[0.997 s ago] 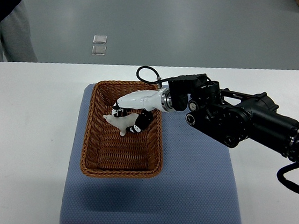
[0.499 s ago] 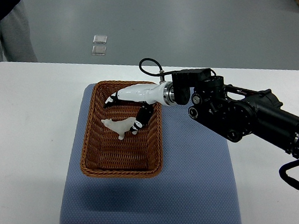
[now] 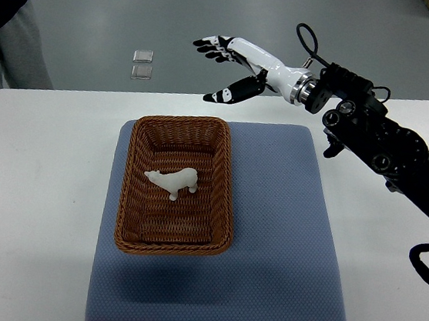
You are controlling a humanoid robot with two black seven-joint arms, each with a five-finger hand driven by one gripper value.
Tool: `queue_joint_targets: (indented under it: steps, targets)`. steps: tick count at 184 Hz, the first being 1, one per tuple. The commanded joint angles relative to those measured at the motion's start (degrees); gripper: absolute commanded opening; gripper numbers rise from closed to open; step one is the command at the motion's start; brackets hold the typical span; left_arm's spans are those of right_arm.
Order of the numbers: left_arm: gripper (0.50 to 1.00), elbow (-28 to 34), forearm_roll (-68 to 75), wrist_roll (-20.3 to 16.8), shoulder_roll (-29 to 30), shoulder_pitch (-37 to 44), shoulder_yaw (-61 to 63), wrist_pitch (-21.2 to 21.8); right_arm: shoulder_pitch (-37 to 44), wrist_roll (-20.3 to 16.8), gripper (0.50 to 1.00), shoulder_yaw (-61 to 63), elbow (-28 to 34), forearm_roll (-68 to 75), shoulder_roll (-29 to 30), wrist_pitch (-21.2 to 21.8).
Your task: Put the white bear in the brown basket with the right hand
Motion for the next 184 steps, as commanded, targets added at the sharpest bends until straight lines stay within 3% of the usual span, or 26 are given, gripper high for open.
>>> queue_joint_targets:
  steps: [1, 25, 51, 83, 156, 184]
  targets:
    - [1.0, 0.0, -0.01, 0.02, 0.0, 0.0, -0.01, 0.0, -3.67, 0.09, 0.893, 3.67, -0.31, 5.98, -0.09, -5.62]
    - [1.0, 0.0, -0.01, 0.02, 0.0, 0.09, -0.01, 0.0, -8.6, 0.44, 0.905, 8.86, -0.4, 13.8, -0.1, -8.7]
    - [1.0, 0.0, -0.01, 0.02, 0.0, 0.09, -0.01, 0.0, -12.73, 2.82, 0.909, 15.01, -0.49, 23.64, 0.17, -8.78]
    - [1.0, 0.0, -0.01, 0.02, 0.0, 0.09, -0.01, 0.0, -15.72, 2.91, 0.921, 15.28, -2.6, 29.54, 0.78, -8.34]
    - [1.0, 0.0, -0.01, 0.02, 0.0, 0.09, -0.01, 0.0, -17.83, 3.17, 0.924, 16.24, -4.45, 30.15, 4.21, -9.49]
    - [1.0, 0.0, -0.01, 0.02, 0.0, 0.09, -0.01, 0.0, -17.74, 3.7, 0.924, 20.46, -4.62, 40.7, 5.09, -8.7]
